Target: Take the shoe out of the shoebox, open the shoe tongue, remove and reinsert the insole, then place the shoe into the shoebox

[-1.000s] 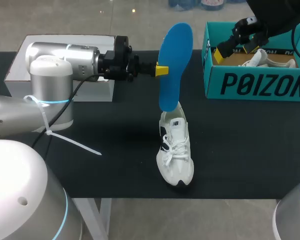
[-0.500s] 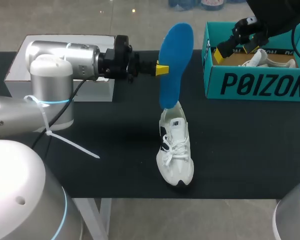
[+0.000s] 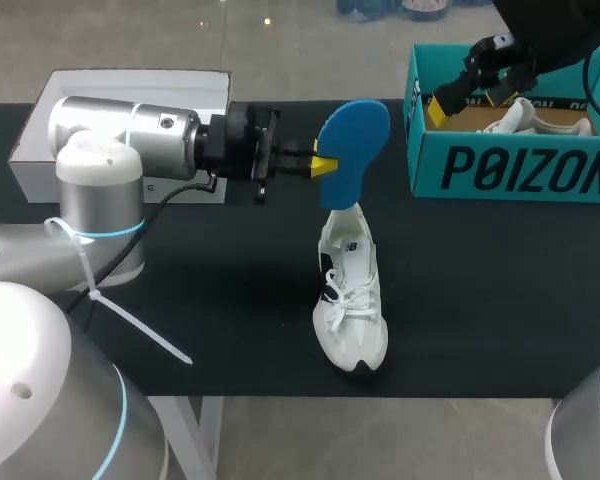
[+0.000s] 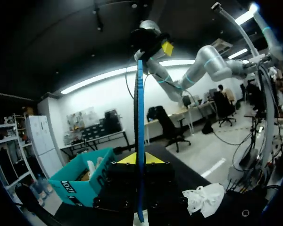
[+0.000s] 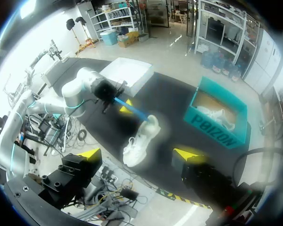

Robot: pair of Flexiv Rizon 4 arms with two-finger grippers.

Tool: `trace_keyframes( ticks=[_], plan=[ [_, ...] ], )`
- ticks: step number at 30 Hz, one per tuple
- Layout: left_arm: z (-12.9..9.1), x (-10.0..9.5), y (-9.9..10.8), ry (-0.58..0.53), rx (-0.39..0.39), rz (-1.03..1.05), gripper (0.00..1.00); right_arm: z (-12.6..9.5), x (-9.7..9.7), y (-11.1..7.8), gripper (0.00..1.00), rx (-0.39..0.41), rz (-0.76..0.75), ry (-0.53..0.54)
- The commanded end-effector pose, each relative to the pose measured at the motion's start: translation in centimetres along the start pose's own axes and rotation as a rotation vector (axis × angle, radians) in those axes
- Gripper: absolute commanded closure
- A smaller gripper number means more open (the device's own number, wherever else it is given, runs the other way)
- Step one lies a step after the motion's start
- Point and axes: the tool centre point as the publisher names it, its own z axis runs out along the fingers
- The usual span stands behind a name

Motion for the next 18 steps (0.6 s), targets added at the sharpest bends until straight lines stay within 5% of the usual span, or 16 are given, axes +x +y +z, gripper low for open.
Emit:
trace_keyframes(
  ticks=[1, 18],
  plan=[
    [-0.4, 0.63, -0.61, -0.02, -0.098, 0.272, 1.0, 0.09, 0.03, 0.32, 0.0, 0.006, 0.0, 0.001],
    [-0.61, 0.65, -1.03, -0.062, -0.137, 0.284, 1.0, 0.09, 0.03, 0.32, 0.0, 0.006, 0.0, 0.001]
  ],
)
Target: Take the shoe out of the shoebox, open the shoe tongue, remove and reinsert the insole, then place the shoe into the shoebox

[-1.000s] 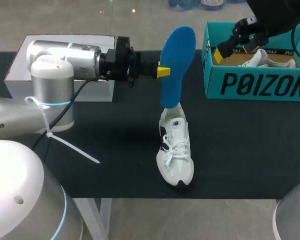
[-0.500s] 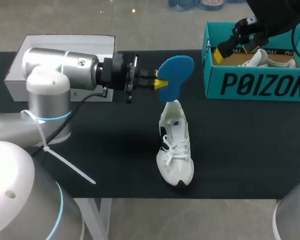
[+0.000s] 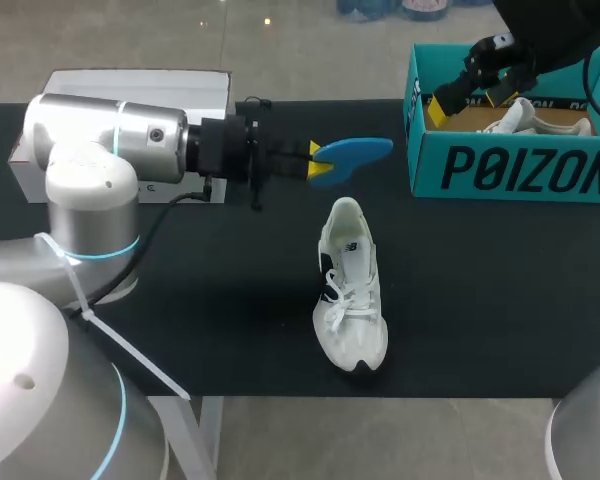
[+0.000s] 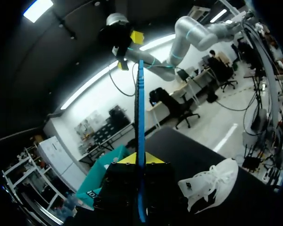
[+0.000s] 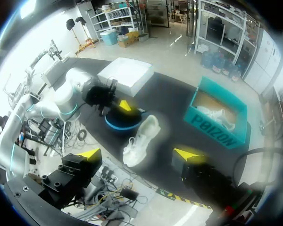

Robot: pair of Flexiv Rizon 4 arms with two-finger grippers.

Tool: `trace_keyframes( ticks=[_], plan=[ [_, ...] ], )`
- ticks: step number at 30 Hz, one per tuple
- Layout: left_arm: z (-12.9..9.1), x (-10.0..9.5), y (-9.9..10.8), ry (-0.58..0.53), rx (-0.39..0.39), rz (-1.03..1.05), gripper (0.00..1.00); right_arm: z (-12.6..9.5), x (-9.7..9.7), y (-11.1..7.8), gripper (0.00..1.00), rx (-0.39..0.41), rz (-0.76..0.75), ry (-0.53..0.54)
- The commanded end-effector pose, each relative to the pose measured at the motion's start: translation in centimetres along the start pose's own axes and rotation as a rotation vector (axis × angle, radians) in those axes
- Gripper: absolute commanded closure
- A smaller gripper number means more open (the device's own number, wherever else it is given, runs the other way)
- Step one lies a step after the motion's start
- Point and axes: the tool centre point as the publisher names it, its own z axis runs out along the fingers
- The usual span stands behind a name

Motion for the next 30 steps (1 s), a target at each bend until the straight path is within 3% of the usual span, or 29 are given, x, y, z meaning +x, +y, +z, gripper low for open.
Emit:
trace_keyframes(
  ticks=[1, 17, 19, 22, 25, 30],
  plan=[
    [0.0, 0.1, -0.1, 0.0, -0.005, -0.001, 1.0, 0.1, 0.0, 0.3, 0.0, 0.006, 0.0, 0.001],
    [0.0, 0.1, -0.1, 0.0, -0.005, -0.001, 1.0, 0.1, 0.0, 0.3, 0.0, 0.006, 0.0, 0.001],
    [-0.1, 0.2, 0.0, -0.041, -0.013, 0.093, 1.0, 0.1, 0.0, 0.3, 0.0, 0.006, 0.0, 0.001],
    [0.2, 0.7, -0.2, -0.032, 0.047, 0.263, 1.0, 0.1, 0.0, 0.3, 0.0, 0.006, 0.0, 0.001],
    [-0.2, 1.1, -0.5, -0.062, 0.06, 0.405, 1.0, 0.1, 0.0, 0.3, 0.0, 0.006, 0.0, 0.001],
    [-1.1, 1.6, -1.0, -0.04, 0.044, 0.615, 1.0, 0.1, 0.0, 0.3, 0.0, 0.006, 0.0, 0.001]
  ],
)
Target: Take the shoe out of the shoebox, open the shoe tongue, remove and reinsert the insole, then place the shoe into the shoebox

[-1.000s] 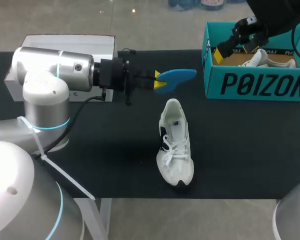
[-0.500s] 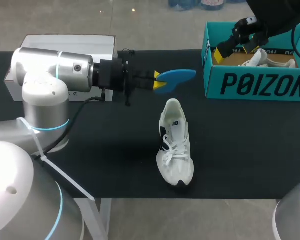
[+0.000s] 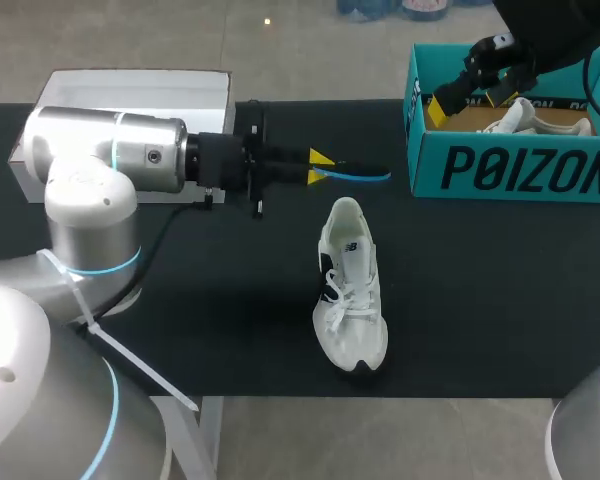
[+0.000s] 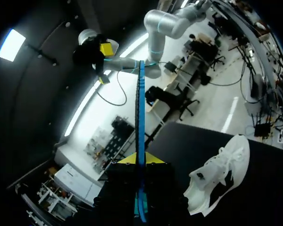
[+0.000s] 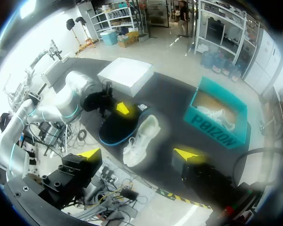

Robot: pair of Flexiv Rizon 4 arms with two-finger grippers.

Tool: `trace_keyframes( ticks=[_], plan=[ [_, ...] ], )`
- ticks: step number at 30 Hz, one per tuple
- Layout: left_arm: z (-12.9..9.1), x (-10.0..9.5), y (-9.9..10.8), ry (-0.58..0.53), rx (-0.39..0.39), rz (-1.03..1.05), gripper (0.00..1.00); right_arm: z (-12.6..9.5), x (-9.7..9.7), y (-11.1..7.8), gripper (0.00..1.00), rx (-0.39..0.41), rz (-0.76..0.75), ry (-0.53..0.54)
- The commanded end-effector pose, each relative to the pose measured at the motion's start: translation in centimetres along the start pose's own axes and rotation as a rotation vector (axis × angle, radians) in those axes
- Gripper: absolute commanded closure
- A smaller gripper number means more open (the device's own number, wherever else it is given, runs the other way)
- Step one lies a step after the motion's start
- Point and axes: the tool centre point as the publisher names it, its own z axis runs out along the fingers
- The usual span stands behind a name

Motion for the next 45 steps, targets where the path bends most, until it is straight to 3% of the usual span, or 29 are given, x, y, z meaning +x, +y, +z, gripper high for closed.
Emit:
trace_keyframes(
  ticks=[1, 10, 13, 34, 37, 45],
  plan=[
    [-1.1, 0.6, -0.7, -0.009, 0.014, 0.297, 1.0, 0.1, 0.0, 0.3, 0.0, 0.006, 0.0, 0.001],
    [-1.8, 0.6, -0.8, 0.005, 0.036, 0.42, 1.0, 0.1, 0.0, 0.3, 0.0, 0.006, 0.0, 0.001],
    [-1.9, 0.6, -0.4, -0.065, 0.045, 0.265, 1.0, 0.1, 0.0, 0.3, 0.0, 0.006, 0.0, 0.001],
    [-1.9, 0.6, -0.4, -0.065, 0.045, 0.265, 1.0, 0.1, 0.0, 0.3, 0.0, 0.006, 0.0, 0.001],
    [-1.9, 1.3, -0.3, -0.028, 0.07, 0.437, 1.0, 0.1, 0.0, 0.3, 0.0, 0.006, 0.0, 0.001],
    [-2.4, 3.1, -0.3, -0.129, 0.083, 0.728, 1.0, 0.1, 0.0, 0.3, 0.0, 0.006, 0.0, 0.001]
  ],
)
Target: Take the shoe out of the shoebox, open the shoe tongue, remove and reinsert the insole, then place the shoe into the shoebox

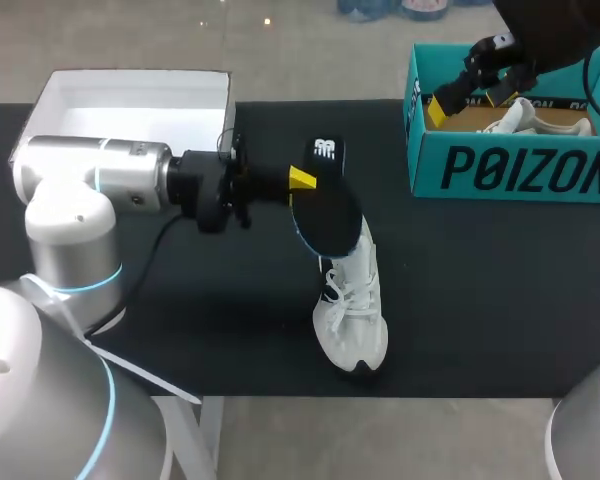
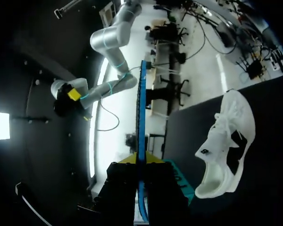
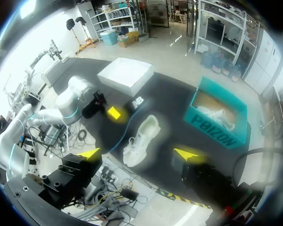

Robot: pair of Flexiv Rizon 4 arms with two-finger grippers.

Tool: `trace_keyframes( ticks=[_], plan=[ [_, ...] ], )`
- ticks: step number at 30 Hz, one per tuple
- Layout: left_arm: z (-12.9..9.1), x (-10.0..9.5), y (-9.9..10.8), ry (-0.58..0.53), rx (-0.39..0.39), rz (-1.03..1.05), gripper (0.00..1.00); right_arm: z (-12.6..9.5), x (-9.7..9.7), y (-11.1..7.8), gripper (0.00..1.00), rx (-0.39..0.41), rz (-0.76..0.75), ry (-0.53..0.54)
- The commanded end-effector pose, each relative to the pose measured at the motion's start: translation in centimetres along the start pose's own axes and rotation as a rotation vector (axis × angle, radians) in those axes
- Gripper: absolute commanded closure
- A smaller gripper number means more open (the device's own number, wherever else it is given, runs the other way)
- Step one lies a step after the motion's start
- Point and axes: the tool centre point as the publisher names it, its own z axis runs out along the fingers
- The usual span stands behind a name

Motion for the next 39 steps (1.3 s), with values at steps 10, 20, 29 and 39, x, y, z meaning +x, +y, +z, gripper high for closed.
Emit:
trace_keyframes(
  ticks=[10, 20, 29, 39],
  plan=[
    [-0.6, 1.5, 0.3, -0.033, -0.016, 0.31, 1.0, 0.1, 0.0, 0.3, 0.0, 0.006, 0.0, 0.001],
    [-1.4, 0.3, 1.9, 0.062, -0.011, 0.376, 1.0, 0.1, 0.0, 0.3, 0.0, 0.006, 0.0, 0.001],
    [-2.5, -0.9, 4.4, 0.111, -0.018, 0.408, 1.0, 0.1, 0.0, 0.3, 0.0, 0.006, 0.0, 0.001],
    [-2.6, -1.0, 4.5, 0.115, -0.037, 0.408, 1.0, 0.1, 0.0, 0.3, 0.0, 0.006, 0.0, 0.001]
  ],
)
